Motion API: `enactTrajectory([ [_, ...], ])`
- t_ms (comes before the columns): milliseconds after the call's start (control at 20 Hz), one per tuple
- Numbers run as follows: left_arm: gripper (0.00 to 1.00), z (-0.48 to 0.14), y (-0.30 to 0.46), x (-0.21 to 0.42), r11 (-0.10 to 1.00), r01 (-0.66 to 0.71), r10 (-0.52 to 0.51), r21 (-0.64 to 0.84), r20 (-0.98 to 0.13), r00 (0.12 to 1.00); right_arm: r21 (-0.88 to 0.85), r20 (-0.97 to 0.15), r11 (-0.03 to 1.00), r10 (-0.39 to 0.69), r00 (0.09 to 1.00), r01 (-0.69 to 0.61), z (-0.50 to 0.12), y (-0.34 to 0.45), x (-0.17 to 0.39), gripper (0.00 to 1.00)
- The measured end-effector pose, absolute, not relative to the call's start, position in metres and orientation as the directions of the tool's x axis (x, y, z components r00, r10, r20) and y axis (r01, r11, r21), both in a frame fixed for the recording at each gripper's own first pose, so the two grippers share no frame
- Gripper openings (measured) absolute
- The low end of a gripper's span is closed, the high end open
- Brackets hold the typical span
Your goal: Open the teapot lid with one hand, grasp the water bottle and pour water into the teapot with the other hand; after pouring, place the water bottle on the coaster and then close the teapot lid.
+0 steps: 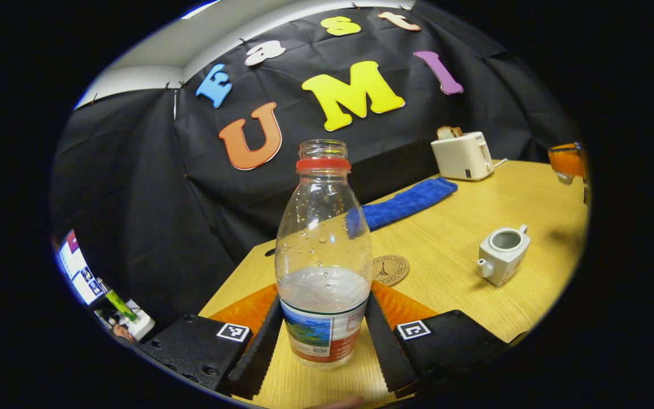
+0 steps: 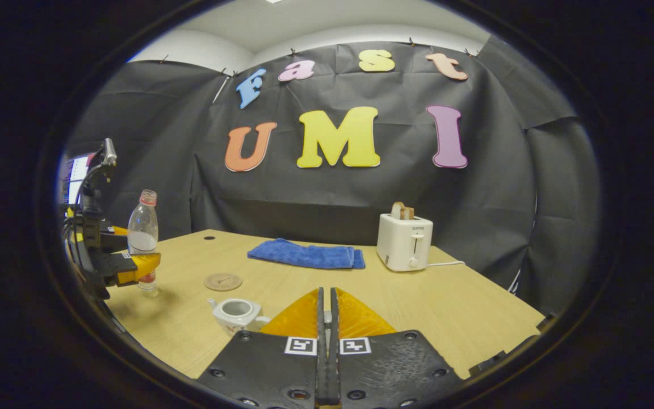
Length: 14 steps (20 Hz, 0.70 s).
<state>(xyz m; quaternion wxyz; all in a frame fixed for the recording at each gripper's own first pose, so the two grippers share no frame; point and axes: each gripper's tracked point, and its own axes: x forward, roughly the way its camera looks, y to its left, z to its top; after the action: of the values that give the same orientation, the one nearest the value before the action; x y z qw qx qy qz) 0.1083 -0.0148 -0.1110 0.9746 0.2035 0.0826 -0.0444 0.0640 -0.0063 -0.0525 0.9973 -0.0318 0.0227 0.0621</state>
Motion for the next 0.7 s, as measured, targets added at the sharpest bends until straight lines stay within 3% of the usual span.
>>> enactTrajectory([
  [250,0.78,-0.119,-0.024,0.108,0.812,0.161,-0.026,0.561,-0.241,0.97,-0.064,-0.057,0.992,0.104,0.993,-0.108,-0.053,-0.016,0.067,0.0],
  [700,0.77,-0.115,-0.026,0.11,0.532,0.146,0.07,0.834,-0.215,0.974,-0.061,-0.068,0.996,0.057,0.996,-0.062,-0.052,-0.038,0.069,0.0],
])
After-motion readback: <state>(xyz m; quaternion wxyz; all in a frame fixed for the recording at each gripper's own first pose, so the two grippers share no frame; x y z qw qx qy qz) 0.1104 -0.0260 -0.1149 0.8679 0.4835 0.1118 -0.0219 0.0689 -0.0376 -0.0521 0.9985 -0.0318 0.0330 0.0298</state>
